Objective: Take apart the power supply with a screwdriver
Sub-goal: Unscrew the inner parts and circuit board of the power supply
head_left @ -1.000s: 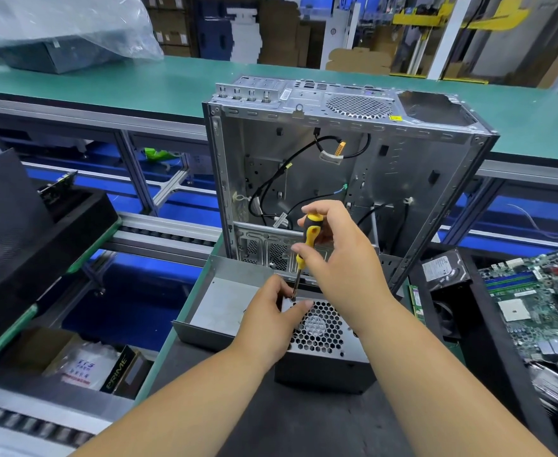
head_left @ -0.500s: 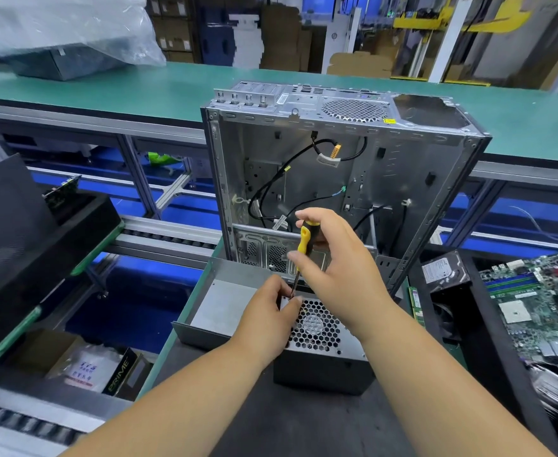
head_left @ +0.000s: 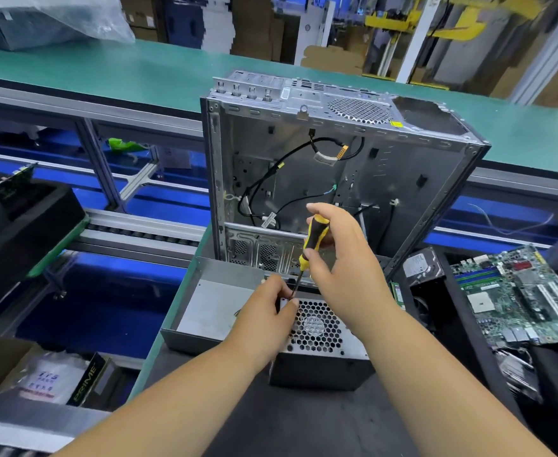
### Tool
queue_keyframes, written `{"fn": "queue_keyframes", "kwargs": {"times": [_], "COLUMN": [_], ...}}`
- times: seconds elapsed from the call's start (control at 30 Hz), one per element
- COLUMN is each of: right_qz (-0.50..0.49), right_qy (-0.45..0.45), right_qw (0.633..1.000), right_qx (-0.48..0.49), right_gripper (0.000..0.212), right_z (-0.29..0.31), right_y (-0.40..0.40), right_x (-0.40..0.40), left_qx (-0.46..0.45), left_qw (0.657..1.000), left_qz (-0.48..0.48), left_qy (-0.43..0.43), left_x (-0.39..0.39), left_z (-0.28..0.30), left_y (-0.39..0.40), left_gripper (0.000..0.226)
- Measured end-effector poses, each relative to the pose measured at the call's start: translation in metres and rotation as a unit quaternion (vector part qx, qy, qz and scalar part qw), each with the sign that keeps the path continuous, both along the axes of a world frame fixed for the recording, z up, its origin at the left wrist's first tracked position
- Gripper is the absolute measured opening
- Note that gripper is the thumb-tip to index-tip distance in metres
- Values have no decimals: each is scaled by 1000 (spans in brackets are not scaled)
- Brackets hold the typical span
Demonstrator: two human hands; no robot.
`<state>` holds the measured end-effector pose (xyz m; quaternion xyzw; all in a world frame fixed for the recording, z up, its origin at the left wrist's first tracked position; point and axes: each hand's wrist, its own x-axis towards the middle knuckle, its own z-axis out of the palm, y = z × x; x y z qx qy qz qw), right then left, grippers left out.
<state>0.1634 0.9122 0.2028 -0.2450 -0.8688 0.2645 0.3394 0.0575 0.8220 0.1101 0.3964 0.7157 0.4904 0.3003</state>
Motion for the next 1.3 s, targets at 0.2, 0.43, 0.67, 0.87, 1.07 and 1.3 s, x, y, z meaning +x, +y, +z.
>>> {"fn": "queue_keyframes", "kwargs": {"times": [0.2,0.43,0.67,0.87,1.07,1.3], "right_qz": [-21,-72,-128,-112,-118,-82], "right_qy": [27,175,126,58,-36,-46], "right_qw": [998,973,979,990,992,996], "right_qx": [-54,-134,-97,-62,19,2], "right_gripper": [62,49,41,37,23,14], "right_z": [0,6,10,10,3,-9], "right_y": [-7,-25,-43,-58,-63,-49], "right_x": [0,8,27,42,57,105], "left_qx": [1,18,78,102,103,100], "left_qw": [999,995,994,984,951,964], "left_qz": [-36,-31,-47,-105,-164,-148], "left_qy": [25,96,61,-96,-241,-198], "left_x": [-12,-19,-25,-13,8,55], "left_z": [2,2,13,41,61,65], "left_y": [-2,0,2,-6,-15,-19], "left_gripper": [15,19,20,18,14,16]}}
